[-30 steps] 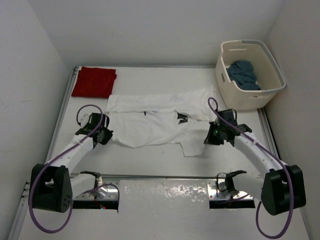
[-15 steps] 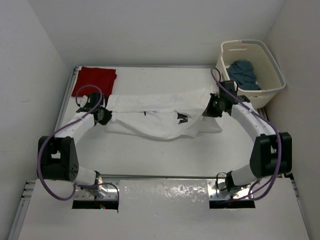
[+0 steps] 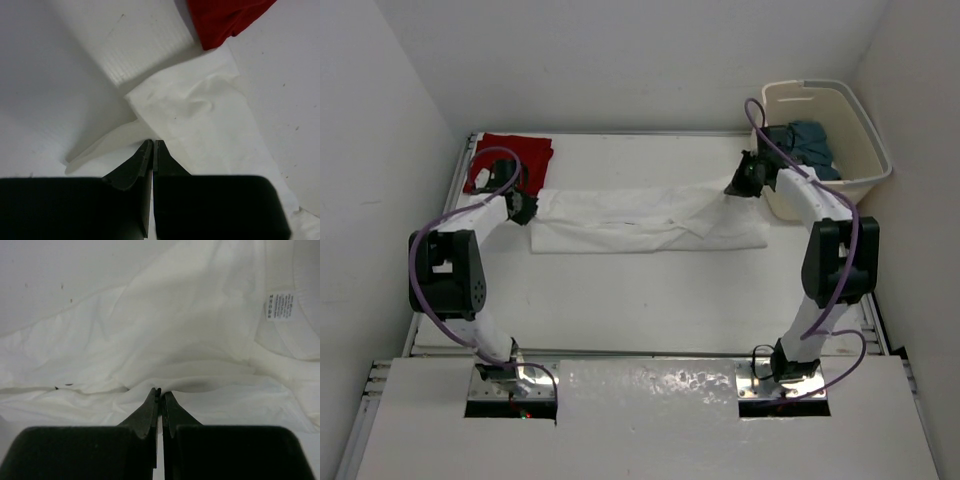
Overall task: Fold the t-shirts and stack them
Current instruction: Fold the other side of the tshirt into a rectangle
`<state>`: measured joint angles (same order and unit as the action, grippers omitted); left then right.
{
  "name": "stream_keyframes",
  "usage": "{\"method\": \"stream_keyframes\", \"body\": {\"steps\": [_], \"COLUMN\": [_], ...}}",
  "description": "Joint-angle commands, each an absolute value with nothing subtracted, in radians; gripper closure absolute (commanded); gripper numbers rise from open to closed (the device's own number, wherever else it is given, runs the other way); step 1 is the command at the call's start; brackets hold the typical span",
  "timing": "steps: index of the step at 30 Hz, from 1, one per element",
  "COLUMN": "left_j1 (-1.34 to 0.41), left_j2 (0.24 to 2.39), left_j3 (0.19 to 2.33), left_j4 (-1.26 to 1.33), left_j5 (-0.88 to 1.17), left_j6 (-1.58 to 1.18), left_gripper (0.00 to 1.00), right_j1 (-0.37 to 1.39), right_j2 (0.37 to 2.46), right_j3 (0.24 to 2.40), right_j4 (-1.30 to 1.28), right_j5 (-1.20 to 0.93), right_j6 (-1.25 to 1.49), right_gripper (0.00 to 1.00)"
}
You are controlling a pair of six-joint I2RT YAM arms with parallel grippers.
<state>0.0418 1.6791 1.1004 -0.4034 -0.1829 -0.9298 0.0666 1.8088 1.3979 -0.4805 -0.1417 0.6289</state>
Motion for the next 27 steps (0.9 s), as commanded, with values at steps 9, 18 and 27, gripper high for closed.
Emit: {"method": "stream_keyframes", "body": {"steps": [9, 18, 27], "left_j1": [0.051, 0.051, 0.051], "left_j2": [1.779, 1.955, 1.921], "left_j3": [1.268, 1.347, 1.436], "left_j4": [-0.393, -0.278, -0.359], "left_j5": [-0.290, -0.244, -0.296], "left_j6": [-0.904, -0.876, -0.836], "left_gripper": [1.00, 1.00, 0.00], "right_j1": [0.020, 0.014, 0.037], "right_j2": [1.930, 2.098, 2.137], "right_j3": [1.558, 1.631, 1.752], "right_j4": [-0.477, -0.362, -0.393], "right_j5": [-0.103, -0.132, -0.192], "right_j6": [0.634, 0.615, 0.525], "right_gripper": [1.00, 1.00, 0.37]}}
